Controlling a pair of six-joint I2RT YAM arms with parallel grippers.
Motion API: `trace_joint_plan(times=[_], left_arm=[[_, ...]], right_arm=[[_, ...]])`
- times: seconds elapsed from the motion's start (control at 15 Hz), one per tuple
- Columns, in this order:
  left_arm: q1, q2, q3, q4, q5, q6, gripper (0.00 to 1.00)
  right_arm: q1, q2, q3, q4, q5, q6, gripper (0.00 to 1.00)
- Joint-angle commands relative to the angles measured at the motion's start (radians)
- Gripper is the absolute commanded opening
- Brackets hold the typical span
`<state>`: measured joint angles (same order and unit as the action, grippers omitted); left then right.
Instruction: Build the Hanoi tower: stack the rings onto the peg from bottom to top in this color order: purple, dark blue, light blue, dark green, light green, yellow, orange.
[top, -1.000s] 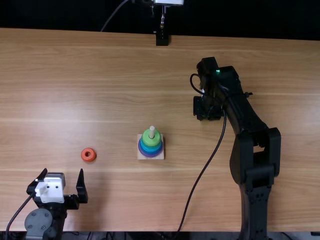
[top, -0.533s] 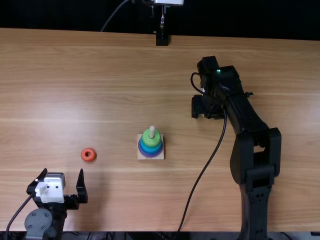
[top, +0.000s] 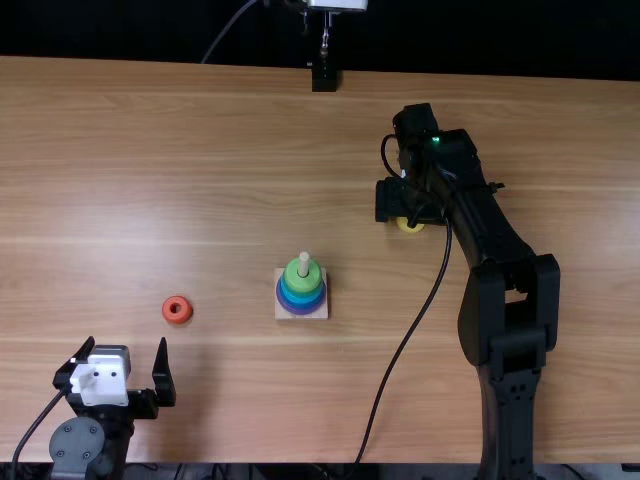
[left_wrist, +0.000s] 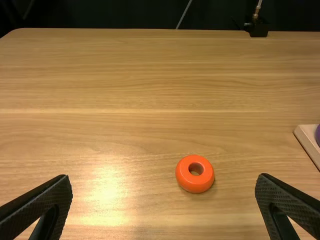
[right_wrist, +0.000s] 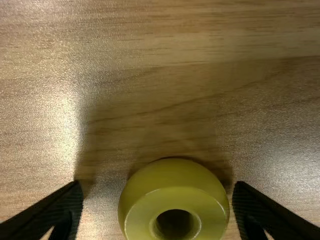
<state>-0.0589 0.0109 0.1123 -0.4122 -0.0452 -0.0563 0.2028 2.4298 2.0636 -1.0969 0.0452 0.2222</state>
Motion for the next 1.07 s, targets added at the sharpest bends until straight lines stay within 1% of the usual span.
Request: trace_joint_plan(times=[0.0, 0.07, 0.2, 0.4, 0.47, 0.53, 0.67, 0.73, 0.87, 0.93, 1.0], left_arm=[[0.001, -0.011, -0.112, -0.079, 0.007, 0.003, 1.00], [0.001, -0.011, -0.112, -0.079, 0.007, 0.003, 1.00], [0.001, -0.011, -0.112, -0.079, 0.007, 0.003, 1.00], [0.001, -0.011, -0.112, -0.079, 0.007, 0.003, 1.00], [-0.001, -0.011, -0.112, -0.077, 0.007, 0.003, 1.00], [0.001, -0.011, -0.112, -0.079, 0.007, 0.003, 1.00], [0.001, -0.011, -0.112, -0.079, 0.007, 0.003, 1.00], [-0.001, -0.011, -0.112, -0.079, 0.007, 0.003, 1.00], [0.001, -0.011, -0.112, -0.079, 0.007, 0.003, 1.00], [0.001, -0.011, -0.112, -0.079, 0.007, 0.003, 1.00], [0.001, -0.011, -0.112, -0.079, 0.007, 0.003, 1.00]], right_arm=[[0.000, 0.037, 0.018, -0.007, 0.014, 0.004, 0.29], [0.001, 0.035, 0.018, -0.009, 0.014, 0.004, 0.15], [0.001, 0.035, 0.015, -0.009, 0.016, 0.002, 0.00], [0.000, 0.023, 0.020, -0.001, 0.014, 0.001, 0.00], [0.004, 0.021, 0.021, -0.001, 0.016, -0.001, 0.01], [0.004, 0.003, 0.023, -0.012, 0.016, -0.016, 0.02], [0.007, -0.078, 0.023, -0.018, 0.014, -0.097, 0.01], [0.009, -0.113, 0.016, -0.029, 0.014, -0.121, 0.01], [0.033, -0.176, 0.018, -0.102, 0.004, -0.126, 0.01], [0.056, -0.209, 0.020, -0.160, 0.004, -0.136, 0.01], [0.079, -0.244, 0.020, -0.228, 0.003, -0.158, 0.01]])
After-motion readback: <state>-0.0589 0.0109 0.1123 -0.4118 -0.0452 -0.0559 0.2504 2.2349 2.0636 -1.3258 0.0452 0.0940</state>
